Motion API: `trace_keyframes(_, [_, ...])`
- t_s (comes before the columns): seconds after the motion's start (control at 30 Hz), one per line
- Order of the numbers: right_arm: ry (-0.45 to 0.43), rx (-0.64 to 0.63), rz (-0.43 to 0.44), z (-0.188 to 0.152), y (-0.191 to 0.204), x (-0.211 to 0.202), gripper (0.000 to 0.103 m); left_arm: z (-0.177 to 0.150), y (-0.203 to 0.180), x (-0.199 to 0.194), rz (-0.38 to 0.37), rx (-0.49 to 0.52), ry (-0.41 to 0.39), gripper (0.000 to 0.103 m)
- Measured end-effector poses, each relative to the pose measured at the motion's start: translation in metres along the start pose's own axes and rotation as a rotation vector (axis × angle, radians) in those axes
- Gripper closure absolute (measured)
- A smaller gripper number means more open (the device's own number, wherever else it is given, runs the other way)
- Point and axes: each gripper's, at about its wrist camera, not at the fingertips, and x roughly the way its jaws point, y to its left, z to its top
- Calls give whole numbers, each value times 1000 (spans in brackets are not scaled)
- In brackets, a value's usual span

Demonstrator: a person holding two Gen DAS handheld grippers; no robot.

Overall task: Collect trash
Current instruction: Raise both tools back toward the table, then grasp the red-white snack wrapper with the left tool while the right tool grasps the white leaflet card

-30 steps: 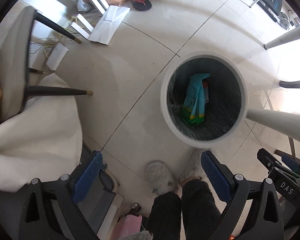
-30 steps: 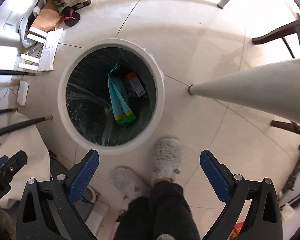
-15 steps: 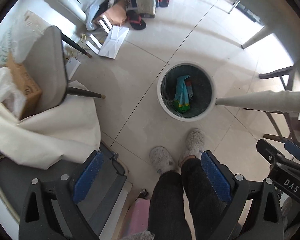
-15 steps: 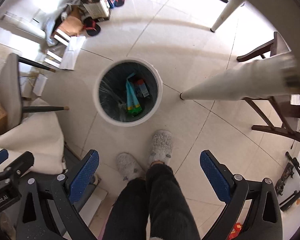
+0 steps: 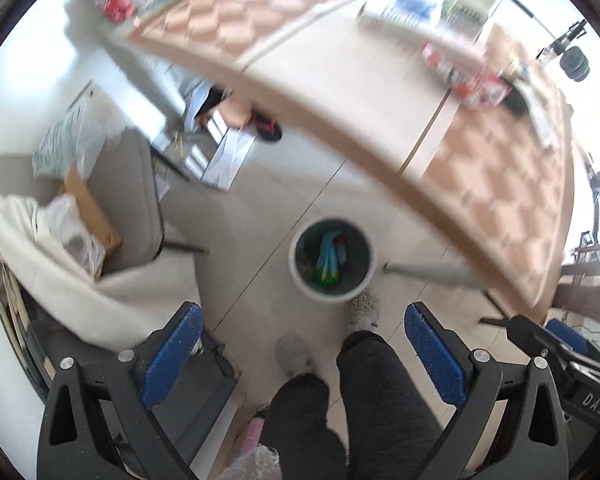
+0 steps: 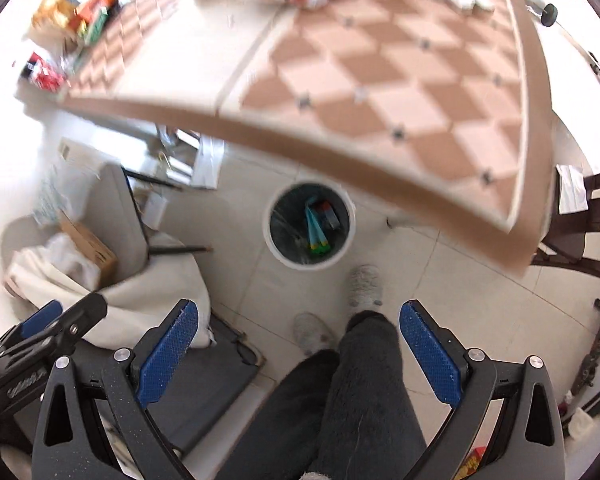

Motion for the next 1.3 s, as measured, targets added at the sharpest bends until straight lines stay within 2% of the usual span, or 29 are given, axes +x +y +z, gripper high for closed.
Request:
trace_keyframes(0.17, [-65,60,-21,65,-39,-47,1,64,-45,-8,-58,-51,8,0])
trace_keyframes(0.27, [-66,88,-36,116,-77,-54,1,106,-72,5,-98,-117,38,0])
trace_keyframes(0.43, [-50,91,-102,211,-136,-34,1,176,-107,58,-157,-233,140,0])
trace_keyframes(0.57, [-39,95,-136,279,-178,-14,1,220,-129,98,-137,-249,168,2])
trace_keyframes(0.67, [-12,84,-172,322,-200,9,1,242,-140,127,-125,-250,196,2])
trace_keyframes(0.73, [10,78,-172,343,-207,25,1,252,-146,143,-123,-257,217,9])
trace_keyframes(0.83, [47,60,-166,370,-213,48,1,262,-163,147,-71,-214,179,11])
trace_keyframes(0.87, [58,53,-165,378,-213,56,1,264,-168,147,-64,-199,170,13])
trace_keyframes(0.97, [81,36,-158,394,-209,77,1,264,-177,145,-42,-181,163,33])
trace_keyframes(1.0, [89,32,-160,397,-207,83,1,264,-179,143,-73,-184,157,57])
trace_keyframes(1.03, [91,31,-162,399,-205,88,1,263,-182,139,-52,-180,153,65])
trace_keyframes(1.1, [73,14,-195,400,-199,91,2,262,-184,138,-33,-159,147,76])
trace_keyframes(1.13, [64,0,-217,400,-195,91,5,259,-185,139,-28,-152,150,76])
trace_keyframes(1.2, [41,-17,-225,400,-190,87,12,255,-187,138,-12,-121,143,78])
trace_keyframes(1.23, [28,-30,-225,400,-187,84,23,251,-186,136,-7,-114,138,79])
trace_keyframes(1.27, [23,-44,-224,400,-184,82,27,248,-184,132,-4,-108,129,81])
trace_keyframes(1.3, [32,-43,-211,399,-183,81,27,246,-185,127,-7,-102,117,89])
